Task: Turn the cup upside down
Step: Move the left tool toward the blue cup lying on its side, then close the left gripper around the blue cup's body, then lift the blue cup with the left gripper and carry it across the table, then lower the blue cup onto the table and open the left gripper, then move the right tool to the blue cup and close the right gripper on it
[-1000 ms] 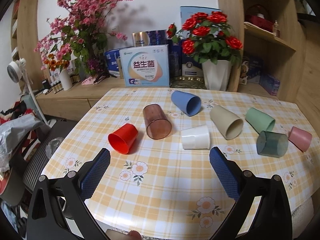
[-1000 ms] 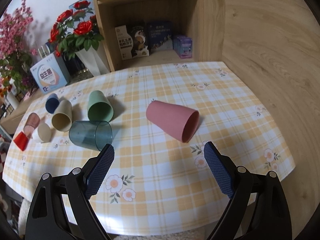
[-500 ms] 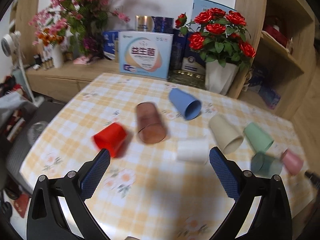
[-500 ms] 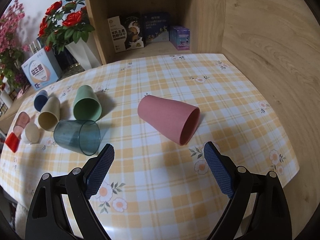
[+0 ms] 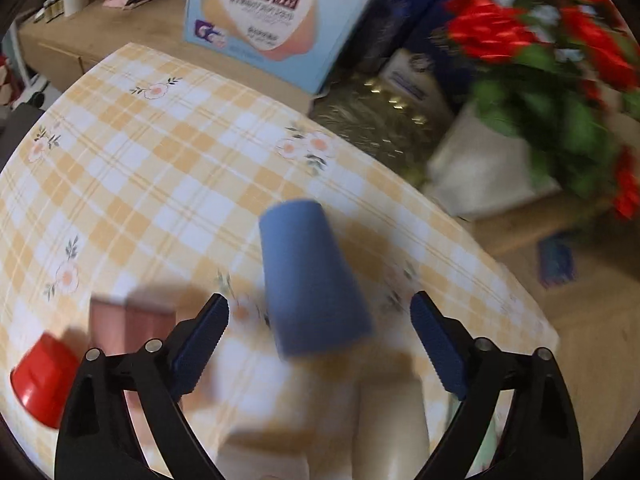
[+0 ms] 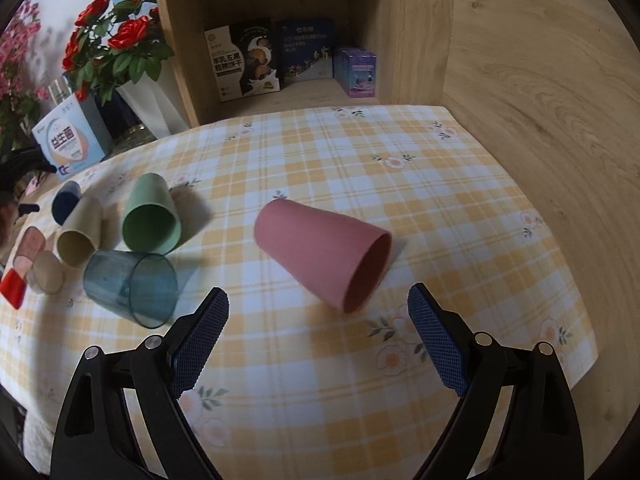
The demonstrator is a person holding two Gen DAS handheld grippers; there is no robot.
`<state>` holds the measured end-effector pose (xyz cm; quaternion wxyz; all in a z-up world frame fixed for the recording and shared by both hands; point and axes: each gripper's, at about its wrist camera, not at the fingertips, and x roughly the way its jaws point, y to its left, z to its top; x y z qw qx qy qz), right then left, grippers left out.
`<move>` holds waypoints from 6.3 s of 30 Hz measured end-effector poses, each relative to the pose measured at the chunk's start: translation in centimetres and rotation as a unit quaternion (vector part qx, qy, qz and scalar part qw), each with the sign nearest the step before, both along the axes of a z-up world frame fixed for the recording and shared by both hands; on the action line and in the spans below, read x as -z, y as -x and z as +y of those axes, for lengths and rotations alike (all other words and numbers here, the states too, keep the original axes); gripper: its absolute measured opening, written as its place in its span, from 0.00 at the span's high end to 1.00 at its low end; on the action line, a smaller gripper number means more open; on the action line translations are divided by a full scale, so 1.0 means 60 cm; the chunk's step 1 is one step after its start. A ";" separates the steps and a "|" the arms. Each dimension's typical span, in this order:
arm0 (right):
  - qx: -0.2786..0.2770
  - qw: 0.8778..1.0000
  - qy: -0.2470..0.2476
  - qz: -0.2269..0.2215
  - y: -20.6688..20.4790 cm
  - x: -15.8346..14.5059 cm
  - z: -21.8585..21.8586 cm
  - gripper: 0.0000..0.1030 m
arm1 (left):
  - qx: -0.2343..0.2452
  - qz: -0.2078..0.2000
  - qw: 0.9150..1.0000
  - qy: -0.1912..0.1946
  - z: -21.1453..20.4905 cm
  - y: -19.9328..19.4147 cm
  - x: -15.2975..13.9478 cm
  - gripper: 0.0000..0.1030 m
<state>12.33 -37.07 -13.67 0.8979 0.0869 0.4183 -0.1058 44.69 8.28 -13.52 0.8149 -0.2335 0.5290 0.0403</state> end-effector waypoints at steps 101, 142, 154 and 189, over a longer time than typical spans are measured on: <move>0.098 0.993 -0.049 -0.049 0.201 -0.015 -0.155 0.15 | 0.343 0.040 0.938 -0.027 -0.583 0.450 0.095 0.37; 0.005 0.998 -0.054 -0.019 0.128 -0.070 0.010 0.15 | 0.323 -0.142 0.926 -0.130 -0.345 0.499 -0.048 0.07; -0.082 0.993 -0.046 0.077 0.027 -0.056 0.056 0.15 | 0.280 -0.217 0.923 -0.150 -0.208 0.537 -0.080 0.06; -0.088 0.963 -0.062 0.246 -0.115 0.086 0.059 0.46 | 0.198 -0.179 0.960 -0.088 -0.124 0.559 -0.043 0.06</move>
